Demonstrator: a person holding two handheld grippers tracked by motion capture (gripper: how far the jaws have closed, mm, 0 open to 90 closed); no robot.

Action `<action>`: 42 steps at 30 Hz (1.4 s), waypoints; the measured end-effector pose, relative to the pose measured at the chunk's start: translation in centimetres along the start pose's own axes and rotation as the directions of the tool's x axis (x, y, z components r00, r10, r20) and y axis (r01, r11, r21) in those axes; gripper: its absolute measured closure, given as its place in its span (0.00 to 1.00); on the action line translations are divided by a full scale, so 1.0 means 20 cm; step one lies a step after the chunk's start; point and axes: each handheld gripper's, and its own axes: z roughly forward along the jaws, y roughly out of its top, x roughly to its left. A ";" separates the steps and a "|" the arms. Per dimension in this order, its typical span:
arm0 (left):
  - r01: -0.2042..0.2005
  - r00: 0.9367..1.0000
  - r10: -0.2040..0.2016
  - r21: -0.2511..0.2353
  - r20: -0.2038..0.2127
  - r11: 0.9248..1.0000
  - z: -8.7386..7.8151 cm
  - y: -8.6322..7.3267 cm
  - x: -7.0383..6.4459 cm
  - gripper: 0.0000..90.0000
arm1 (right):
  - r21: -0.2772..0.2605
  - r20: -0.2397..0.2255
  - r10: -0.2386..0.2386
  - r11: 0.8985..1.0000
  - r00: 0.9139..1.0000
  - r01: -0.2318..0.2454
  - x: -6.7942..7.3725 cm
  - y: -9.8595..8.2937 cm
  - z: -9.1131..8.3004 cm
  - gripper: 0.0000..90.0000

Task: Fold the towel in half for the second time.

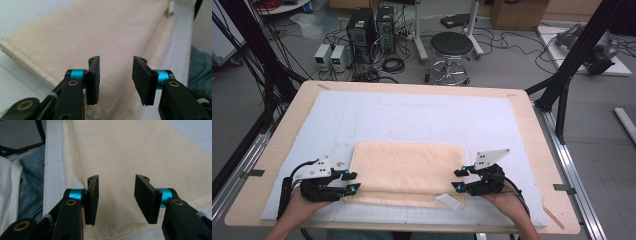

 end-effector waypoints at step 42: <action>-0.065 0.998 0.066 -0.021 0.009 0.998 -0.11 0.01 -0.11 0.79 | 0.025 -0.032 -0.013 1.000 0.999 0.014 0.15 0.02 -0.08 0.85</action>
